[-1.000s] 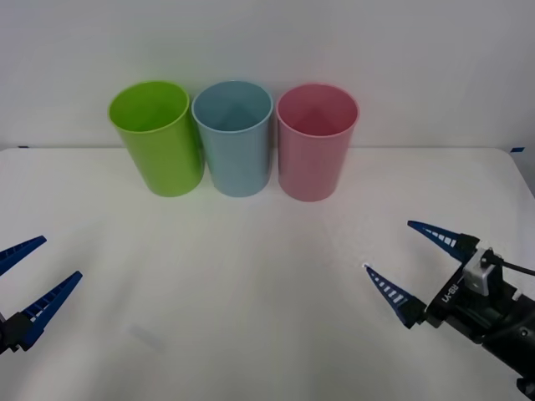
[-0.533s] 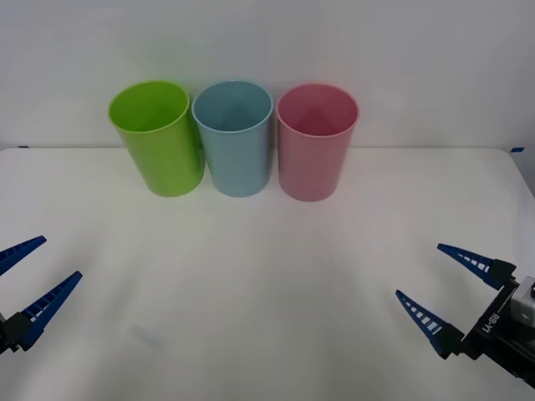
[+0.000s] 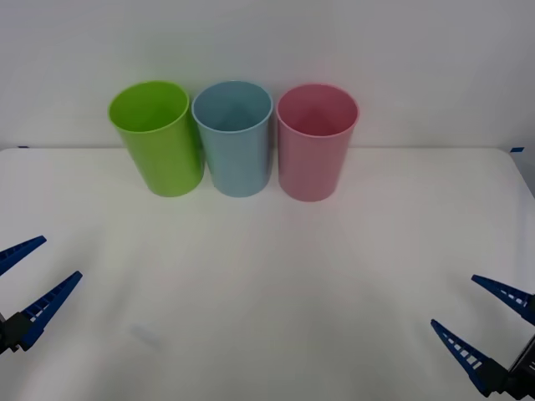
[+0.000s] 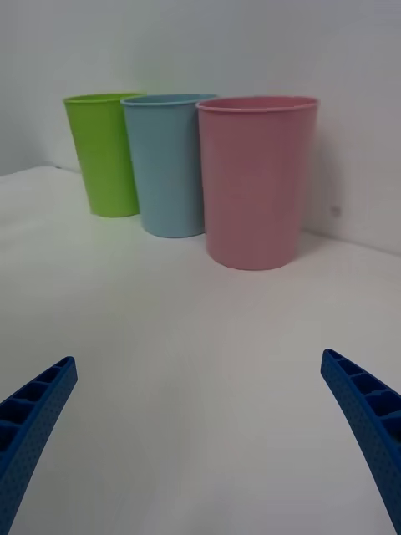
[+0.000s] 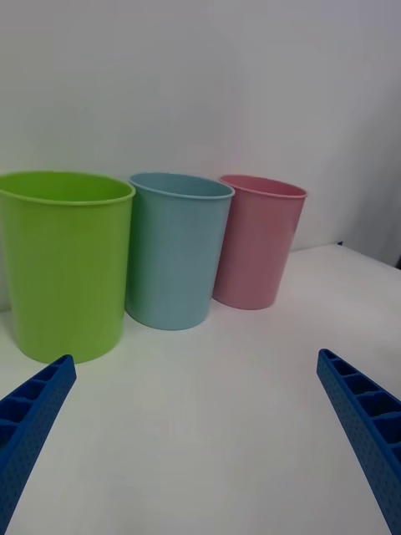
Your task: Grasp the object on the table and drop it into the matching bin: aluminum can to the light blue bin, PET bottle to the pink bin.
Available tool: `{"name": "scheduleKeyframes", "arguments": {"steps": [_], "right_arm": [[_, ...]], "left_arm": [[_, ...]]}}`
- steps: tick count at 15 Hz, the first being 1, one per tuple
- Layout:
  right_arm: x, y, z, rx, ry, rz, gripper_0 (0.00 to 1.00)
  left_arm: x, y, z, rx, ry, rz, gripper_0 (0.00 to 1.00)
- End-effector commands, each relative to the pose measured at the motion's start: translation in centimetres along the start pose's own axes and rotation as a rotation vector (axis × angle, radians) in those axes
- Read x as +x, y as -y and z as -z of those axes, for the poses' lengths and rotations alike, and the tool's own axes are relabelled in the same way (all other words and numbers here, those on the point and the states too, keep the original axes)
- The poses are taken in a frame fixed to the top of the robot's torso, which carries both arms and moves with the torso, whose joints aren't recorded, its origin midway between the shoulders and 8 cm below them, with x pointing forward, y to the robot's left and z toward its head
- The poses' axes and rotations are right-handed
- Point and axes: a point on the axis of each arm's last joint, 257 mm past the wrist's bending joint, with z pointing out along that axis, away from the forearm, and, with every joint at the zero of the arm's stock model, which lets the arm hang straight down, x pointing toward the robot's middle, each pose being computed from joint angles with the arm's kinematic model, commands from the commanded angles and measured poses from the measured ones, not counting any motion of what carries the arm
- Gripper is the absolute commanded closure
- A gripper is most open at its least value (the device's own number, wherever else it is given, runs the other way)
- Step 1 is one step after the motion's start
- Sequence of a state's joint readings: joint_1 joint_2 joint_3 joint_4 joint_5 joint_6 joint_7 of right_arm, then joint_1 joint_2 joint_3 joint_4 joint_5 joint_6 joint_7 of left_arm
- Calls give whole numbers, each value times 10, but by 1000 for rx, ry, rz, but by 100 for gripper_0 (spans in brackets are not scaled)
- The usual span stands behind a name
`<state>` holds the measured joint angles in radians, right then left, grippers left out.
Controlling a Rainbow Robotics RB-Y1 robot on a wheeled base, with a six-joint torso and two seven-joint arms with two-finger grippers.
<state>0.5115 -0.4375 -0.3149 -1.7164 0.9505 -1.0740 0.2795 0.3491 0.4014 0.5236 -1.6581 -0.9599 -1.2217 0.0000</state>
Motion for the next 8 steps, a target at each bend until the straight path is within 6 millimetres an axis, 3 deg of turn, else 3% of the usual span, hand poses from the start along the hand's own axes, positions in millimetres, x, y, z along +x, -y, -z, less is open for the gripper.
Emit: {"name": "scheduleKeyframes", "arguments": {"steps": [1, 8], "right_arm": [[4, 1, 9, -3, -4, -10, 0], [9, 1, 16, 6, -21, -13, 0]], "left_arm": [[0, 0, 0, 0, 0, 0, 0], [0, 0, 0, 0, 0, 0, 0]]}}
